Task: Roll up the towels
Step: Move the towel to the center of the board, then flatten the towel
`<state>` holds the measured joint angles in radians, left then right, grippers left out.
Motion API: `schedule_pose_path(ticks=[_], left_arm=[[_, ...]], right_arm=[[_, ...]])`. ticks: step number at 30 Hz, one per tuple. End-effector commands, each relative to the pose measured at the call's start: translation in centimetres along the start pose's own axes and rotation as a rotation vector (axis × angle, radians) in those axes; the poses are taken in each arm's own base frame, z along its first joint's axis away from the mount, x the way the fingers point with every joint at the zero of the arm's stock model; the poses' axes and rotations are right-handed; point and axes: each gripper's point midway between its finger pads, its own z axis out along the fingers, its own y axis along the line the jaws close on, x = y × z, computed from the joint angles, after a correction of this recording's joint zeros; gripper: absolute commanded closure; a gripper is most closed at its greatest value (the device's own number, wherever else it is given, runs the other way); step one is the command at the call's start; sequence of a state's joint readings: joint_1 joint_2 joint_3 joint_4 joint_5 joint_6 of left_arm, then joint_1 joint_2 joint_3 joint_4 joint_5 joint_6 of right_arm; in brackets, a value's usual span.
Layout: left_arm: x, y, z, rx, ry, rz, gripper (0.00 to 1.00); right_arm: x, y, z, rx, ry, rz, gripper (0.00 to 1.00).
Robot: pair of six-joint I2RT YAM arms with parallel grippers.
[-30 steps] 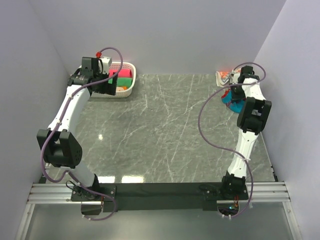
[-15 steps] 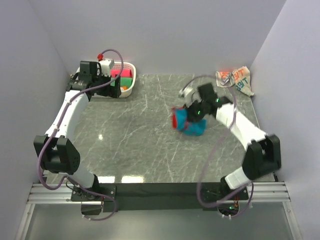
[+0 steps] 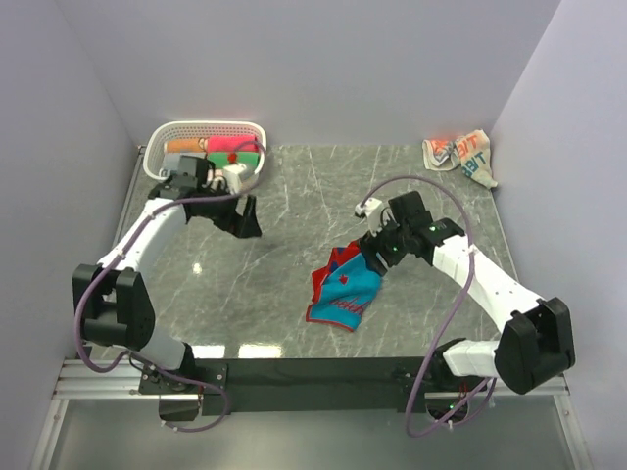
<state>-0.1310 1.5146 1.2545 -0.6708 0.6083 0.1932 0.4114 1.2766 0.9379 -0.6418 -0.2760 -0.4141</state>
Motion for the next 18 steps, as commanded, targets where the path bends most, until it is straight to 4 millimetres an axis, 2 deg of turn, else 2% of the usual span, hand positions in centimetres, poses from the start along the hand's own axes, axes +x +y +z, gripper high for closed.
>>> schedule_pose_path(ticks=[1,2,4,6,7,8,9,11,12,13,15,16,18], left_arm=[[2.0,-4.1,1.0,0.166,0.028,0.153,0.12],[3.3,-5.0,1.7,0.195,0.054,0.156,0.13],[4.7,-6.1,2.3,0.237,0.074,0.173,0.19],[5.5,-8.2,2.9,0.283,0.088,0.219,0.22],[6.6,-8.9,3.2,0.301,0.107,0.230,0.23],[7.3,-10.3,3.7,0.330,0.123,0.262,0.24],[7.7,-11.1,3.8,0.342,0.122,0.288,0.25],[9.2,-12.8,4.6,0.377,0.132,0.340,0.25],[9.4,-13.3,4.7,0.384,0.124,0.357,0.25],[10.2,-14.1,5.1,0.403,0.120,0.372,0.22],[10.5,-14.7,5.4,0.406,0.099,0.405,0.21],[11.5,-15.0,5.7,0.409,0.112,0.408,0.19],[11.2,-15.8,6.5,0.398,0.078,0.455,0.18]], right_arm=[[-3.4,-0.3,-0.8,-0.004,-0.081,0.111,0.27],[-3.5,-0.2,-0.2,-0.018,-0.071,0.148,0.28],[-4.2,-0.5,0.6,-0.016,-0.091,0.165,0.30],[-4.8,-1.1,1.5,-0.013,-0.090,0.190,0.30],[-5.1,-1.5,2.4,-0.011,-0.084,0.202,0.31],[-5.6,-1.8,2.7,-0.014,-0.087,0.207,0.31],[-7.1,-2.0,2.6,-0.022,-0.115,0.210,0.31],[-8.0,-2.2,3.9,-0.042,-0.106,0.232,0.31],[-9.3,-2.3,4.0,-0.056,-0.126,0.230,0.31],[-9.2,-2.4,5.1,-0.069,-0.102,0.242,0.31],[-10.2,-2.4,5.9,-0.087,-0.105,0.245,0.31],[-9.9,-2.2,6.9,-0.105,-0.081,0.252,0.32],[-10.5,-1.9,7.4,-0.124,-0.085,0.252,0.32]])
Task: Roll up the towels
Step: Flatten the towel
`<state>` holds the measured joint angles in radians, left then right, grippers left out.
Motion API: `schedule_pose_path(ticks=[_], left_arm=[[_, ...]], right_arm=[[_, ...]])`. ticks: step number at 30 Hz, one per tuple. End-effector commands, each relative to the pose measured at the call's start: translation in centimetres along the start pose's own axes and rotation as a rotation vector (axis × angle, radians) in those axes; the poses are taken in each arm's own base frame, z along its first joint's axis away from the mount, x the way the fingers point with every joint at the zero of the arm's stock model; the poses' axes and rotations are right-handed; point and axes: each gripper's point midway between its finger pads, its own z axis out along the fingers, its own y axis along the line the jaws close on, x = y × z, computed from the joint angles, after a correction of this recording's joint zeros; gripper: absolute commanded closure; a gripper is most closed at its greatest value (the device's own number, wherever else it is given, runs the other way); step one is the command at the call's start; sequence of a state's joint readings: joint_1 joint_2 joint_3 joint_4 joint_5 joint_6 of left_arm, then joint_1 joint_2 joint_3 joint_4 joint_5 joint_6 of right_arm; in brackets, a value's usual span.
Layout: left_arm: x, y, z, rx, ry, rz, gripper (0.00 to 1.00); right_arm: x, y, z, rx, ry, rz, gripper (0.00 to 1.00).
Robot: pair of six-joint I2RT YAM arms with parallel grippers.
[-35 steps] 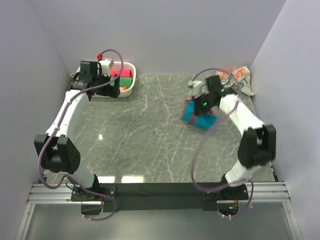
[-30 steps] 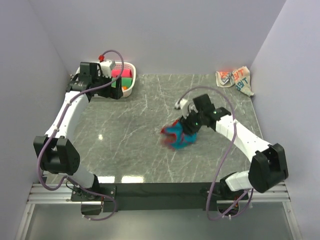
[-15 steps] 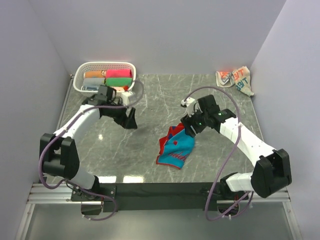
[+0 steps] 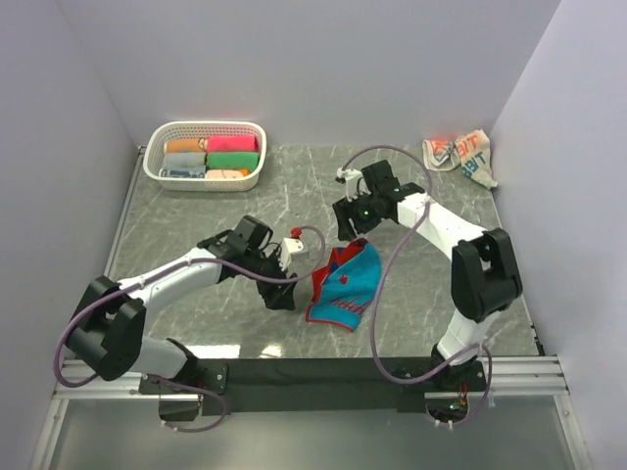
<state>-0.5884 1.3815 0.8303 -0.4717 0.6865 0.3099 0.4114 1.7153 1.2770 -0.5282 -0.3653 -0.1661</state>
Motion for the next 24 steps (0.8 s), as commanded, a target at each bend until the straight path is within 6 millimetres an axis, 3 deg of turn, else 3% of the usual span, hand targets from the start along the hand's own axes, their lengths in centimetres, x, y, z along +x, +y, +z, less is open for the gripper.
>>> schedule_pose_path(ticks=[1,8,10,14,16,18,20,22,24], left_arm=[[-2.1,0.1,1.2,-0.044,-0.094,0.101,0.18],[-2.8,-0.2,5.7,-0.084,-0.076,0.154,0.20],[-3.3,0.2,6.6,-0.098,-0.074,0.141,0.22],[-1.8,0.2,9.3,-0.133,0.014,0.167,0.25],[-2.0,0.1,9.9,-0.138,0.013,0.160,0.30],[-2.0,0.3,10.2,-0.152,0.020,0.157,0.41],[-2.2,0.2,10.0,-0.154,0.023,0.158,0.63],[-2.2,0.1,9.5,-0.149,0.052,0.166,0.93],[-2.8,0.3,8.5,-0.154,0.047,0.171,0.99]], right_arm=[[-2.0,1.6,0.9,-0.072,-0.035,0.005,0.32],[-0.4,3.4,2.7,-0.115,0.034,-0.054,0.34],[0.2,3.2,3.3,-0.112,0.062,-0.044,0.37],[1.1,2.4,4.4,-0.083,0.102,-0.025,0.44],[1.8,2.1,4.7,-0.073,0.126,-0.029,0.50],[2.1,2.0,4.6,-0.071,0.136,-0.040,0.59],[2.2,2.0,4.1,-0.069,0.134,-0.044,0.69],[1.6,1.7,3.2,-0.064,0.117,-0.037,0.85],[0.8,0.7,1.9,-0.045,0.092,-0.011,1.00]])
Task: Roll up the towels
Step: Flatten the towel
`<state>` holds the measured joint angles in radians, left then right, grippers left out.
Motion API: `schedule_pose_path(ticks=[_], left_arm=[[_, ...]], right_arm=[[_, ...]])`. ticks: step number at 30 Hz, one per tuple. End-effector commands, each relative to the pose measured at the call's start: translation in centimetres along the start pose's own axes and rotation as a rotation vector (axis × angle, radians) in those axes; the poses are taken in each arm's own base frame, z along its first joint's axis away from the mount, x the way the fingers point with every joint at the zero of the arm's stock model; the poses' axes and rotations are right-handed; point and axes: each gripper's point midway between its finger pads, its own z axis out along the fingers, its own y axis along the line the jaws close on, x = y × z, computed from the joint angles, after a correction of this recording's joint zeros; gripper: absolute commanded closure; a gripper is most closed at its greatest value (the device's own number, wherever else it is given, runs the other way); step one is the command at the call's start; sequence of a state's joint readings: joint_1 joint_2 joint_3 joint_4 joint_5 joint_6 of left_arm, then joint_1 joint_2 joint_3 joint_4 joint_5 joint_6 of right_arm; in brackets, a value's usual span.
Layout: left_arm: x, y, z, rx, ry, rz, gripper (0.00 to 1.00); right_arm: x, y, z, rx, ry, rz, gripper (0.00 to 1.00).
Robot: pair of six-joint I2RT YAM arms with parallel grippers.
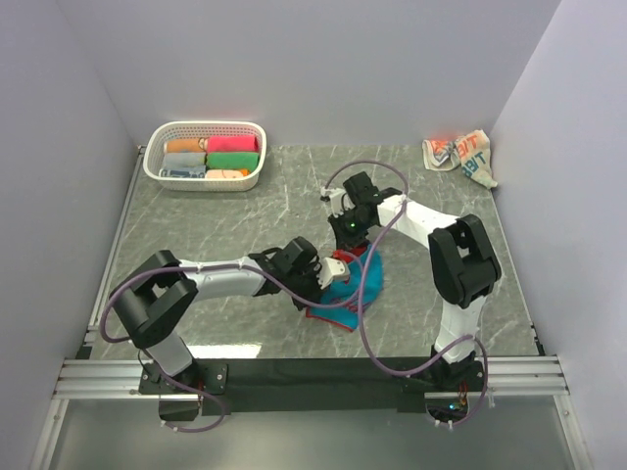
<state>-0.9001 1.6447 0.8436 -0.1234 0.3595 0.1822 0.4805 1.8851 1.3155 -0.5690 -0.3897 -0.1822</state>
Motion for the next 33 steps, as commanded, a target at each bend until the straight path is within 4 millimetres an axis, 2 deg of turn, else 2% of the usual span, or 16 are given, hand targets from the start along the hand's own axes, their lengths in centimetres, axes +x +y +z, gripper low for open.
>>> schedule_pose_path(ticks=[1,3,8,11,15,17,18,20,21,23,26,27,28,29,30,33], left_arm=[[-2.4,2.1,-2.3,-0.040,-0.046,-0.007,0.99],[-3.5,3.6,-4.4,-0.058,-0.084,-0.044,0.99],[-5.1,10.8,-10.7,-0.203,-0.147,-0.084,1.00],[-6.4,14.7,-14.3,-0.288,-0.160,-0.070,1.00],[-7.4,18.0,-18.0,-0.399,-0.135,-0.025,1.00],[-7.5,18.8,-19.8,-0.466,-0.143,-0.005,1.00],[-7.2,18.9,-20.2,-0.484,-0.134,0.015,0.99],[-7.1,18.3,-21.4,-0.512,-0.138,0.075,0.99],[-5.8,17.5,-20.8,-0.486,-0.113,0.080,1.00],[-4.3,15.8,-20.8,-0.442,-0.084,0.127,1.00],[0.1,12.1,-18.3,-0.305,0.005,0.178,1.00],[2.5,11.0,-17.0,-0.269,0.058,0.174,1.00],[3.0,9.7,-16.3,-0.238,0.075,0.205,1.00],[4.8,8.8,-15.3,-0.208,0.113,0.210,0.99],[5.4,8.4,-14.7,-0.201,0.127,0.216,0.99],[7.0,7.9,-13.4,-0.199,0.185,0.206,1.00]], right_arm=[[-2.5,-1.7,-4.1,0.047,-0.093,0.017,1.00],[-3.8,-3.1,-6.0,0.063,-0.141,0.057,1.00],[-7.3,-9.0,-13.1,0.145,-0.317,0.180,1.00],[-8.9,-10.7,-17.0,0.175,-0.403,0.191,1.00],[-9.7,-10.4,-20.9,0.219,-0.463,0.122,1.00],[-8.9,-10.0,-21.4,0.234,-0.461,0.087,1.00],[-8.7,-9.3,-22.5,0.248,-0.484,0.066,1.00],[-6.3,-8.6,-21.3,0.238,-0.444,0.057,1.00],[-5.4,-8.0,-21.8,0.255,-0.449,0.041,1.00],[-1.6,-7.7,-19.1,0.238,-0.366,0.046,1.00],[3.8,-5.8,-15.5,0.189,-0.236,0.036,1.00],[5.1,-5.2,-14.9,0.179,-0.210,0.031,0.95],[7.1,-4.4,-13.4,0.150,-0.155,0.020,0.87],[7.9,-4.1,-13.0,0.141,-0.132,0.022,0.63],[8.6,-3.9,-12.7,0.130,-0.108,0.031,0.54],[8.4,-5.2,-13.4,0.164,-0.108,0.082,0.42]])
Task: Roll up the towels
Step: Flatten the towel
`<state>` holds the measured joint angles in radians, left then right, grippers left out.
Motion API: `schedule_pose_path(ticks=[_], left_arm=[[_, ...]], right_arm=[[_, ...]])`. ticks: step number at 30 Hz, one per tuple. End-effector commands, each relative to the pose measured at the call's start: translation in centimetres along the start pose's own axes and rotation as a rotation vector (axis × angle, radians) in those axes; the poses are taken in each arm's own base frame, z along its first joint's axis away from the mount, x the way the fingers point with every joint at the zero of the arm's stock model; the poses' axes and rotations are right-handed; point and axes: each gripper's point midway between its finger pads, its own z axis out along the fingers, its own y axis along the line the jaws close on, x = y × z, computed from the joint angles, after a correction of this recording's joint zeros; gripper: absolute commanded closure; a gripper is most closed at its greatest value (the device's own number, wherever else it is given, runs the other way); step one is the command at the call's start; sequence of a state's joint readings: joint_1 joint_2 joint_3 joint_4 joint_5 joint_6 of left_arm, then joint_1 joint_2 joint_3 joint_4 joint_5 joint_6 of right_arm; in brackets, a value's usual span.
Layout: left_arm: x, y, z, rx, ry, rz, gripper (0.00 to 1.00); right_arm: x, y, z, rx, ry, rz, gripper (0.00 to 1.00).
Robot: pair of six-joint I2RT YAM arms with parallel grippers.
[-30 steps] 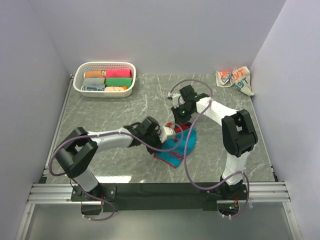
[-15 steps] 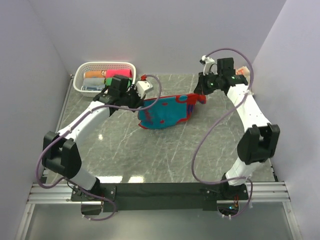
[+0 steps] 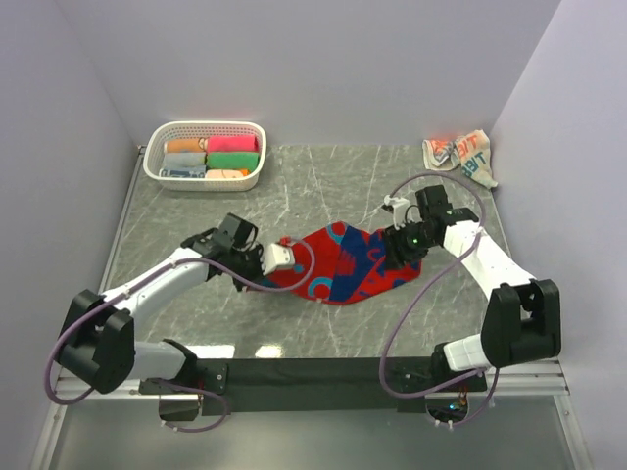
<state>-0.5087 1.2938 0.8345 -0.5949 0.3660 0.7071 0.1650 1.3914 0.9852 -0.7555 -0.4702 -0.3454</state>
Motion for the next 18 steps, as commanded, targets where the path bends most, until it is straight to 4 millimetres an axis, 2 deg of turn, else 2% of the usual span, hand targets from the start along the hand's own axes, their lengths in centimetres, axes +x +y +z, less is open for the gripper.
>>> schedule_pose_path(ticks=[1,3,4,5,8,14,18], left_arm=[[2.4,-0.3,0.6,-0.008,0.112,0.023,0.99],[2.7,-0.4,0.9,0.011,0.136,0.013,0.99],[3.5,-0.8,1.3,0.043,0.175,0.005,0.99],[3.6,-0.8,1.4,0.057,0.186,0.003,0.99],[3.5,-0.7,1.9,0.075,0.192,-0.020,0.94],[3.4,-0.7,2.1,0.126,0.185,-0.082,0.81],[3.7,-0.1,2.0,0.142,0.180,-0.140,0.79]], right_arm=[[-2.6,-2.8,-2.4,0.120,-0.068,-0.019,0.42],[-3.4,-4.8,-2.8,0.164,-0.074,0.044,0.43],[-4.5,-5.4,-3.3,0.183,-0.088,0.060,0.45],[-4.7,-5.7,-3.2,0.190,-0.077,0.070,0.50],[-5.3,-6.7,-2.3,0.211,-0.049,0.119,0.55],[-3.7,-5.5,1.7,0.172,0.056,0.041,0.56],[-3.0,-5.1,3.8,0.162,0.108,0.017,0.57]])
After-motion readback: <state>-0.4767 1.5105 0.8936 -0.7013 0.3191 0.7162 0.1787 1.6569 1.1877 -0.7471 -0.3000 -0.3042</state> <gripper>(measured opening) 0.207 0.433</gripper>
